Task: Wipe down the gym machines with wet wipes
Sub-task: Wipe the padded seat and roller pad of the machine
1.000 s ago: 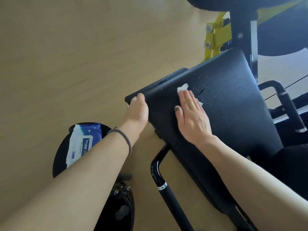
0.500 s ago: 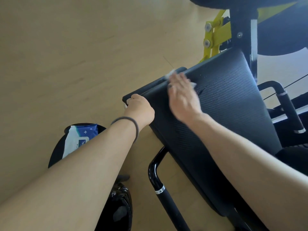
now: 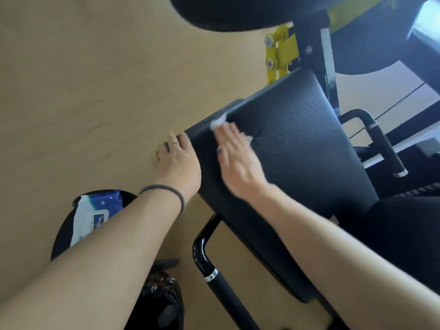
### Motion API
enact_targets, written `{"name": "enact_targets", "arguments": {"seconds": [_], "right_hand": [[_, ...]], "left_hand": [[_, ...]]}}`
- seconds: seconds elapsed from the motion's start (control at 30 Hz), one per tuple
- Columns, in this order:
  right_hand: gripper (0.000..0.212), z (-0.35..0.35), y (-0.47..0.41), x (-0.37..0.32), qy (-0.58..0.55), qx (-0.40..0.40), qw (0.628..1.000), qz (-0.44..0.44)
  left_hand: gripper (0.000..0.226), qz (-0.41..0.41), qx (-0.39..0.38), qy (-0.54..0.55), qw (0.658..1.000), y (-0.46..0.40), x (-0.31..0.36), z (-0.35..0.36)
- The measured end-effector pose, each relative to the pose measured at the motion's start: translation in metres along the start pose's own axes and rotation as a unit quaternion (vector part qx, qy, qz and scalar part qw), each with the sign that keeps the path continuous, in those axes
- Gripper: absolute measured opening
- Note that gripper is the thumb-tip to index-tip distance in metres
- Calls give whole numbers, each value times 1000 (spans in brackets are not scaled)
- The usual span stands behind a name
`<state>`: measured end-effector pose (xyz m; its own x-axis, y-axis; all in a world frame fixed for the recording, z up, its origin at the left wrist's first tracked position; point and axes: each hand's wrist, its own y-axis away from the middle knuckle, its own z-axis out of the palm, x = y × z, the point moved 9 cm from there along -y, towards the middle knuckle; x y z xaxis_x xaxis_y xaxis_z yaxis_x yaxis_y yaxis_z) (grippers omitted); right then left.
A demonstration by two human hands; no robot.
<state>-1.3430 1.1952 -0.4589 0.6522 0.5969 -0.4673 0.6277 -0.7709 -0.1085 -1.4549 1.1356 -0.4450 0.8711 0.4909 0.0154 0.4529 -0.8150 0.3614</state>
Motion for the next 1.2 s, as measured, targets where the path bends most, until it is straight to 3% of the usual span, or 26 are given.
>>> {"name": "enact_targets", "arguments": {"seconds": [0.1, 0.2, 0.3, 0.33, 0.47, 0.53, 0.63, 0.7, 0.83, 0.87, 0.97, 1.1, 1.2], "right_hand": [[51, -12, 43, 25, -2, -10, 999, -39], [51, -39, 25, 107, 35, 14, 997, 62], [54, -40, 14, 112, -9, 40, 987, 157], [54, -31, 18, 92, -20, 48, 988, 144], [53, -6, 43, 23, -16, -26, 997, -69], [53, -21, 25, 52, 0, -20, 998, -58], [53, -46, -21, 111, -4, 16, 997, 70], [53, -47, -43, 102, -8, 27, 995, 93], [51, -17, -50, 26, 30, -3, 994, -107], [52, -17, -52, 27, 39, -9, 992, -118], [52, -43, -69, 78, 43, 26, 998, -26], [54, -69, -43, 178, -11, 78, 976, 201], [56, -53, 1, 176, -83, 105, 958, 253]], "left_hand": [[98, 57, -3, -27, 998, 9, 29, 7], [131, 48, -33, -73, 996, 10, 45, 16], [147, 27, -34, -131, 990, 10, 52, 21], [148, 20, -34, -132, 990, 9, 52, 22], [147, 10, -24, -126, 992, 7, 53, 22], [152, 6, -27, -135, 990, 8, 53, 23], [154, -1, -23, -144, 989, 8, 55, 22], [153, -2, -20, -149, 989, 7, 57, 21], [152, -3, -15, -153, 988, 6, 60, 19], [152, -3, -14, -153, 988, 6, 60, 19], [153, 0, -19, -148, 989, 7, 59, 20], [152, 1, -25, -144, 989, 6, 59, 20], [152, -2, -32, -146, 989, 6, 61, 17]]}}
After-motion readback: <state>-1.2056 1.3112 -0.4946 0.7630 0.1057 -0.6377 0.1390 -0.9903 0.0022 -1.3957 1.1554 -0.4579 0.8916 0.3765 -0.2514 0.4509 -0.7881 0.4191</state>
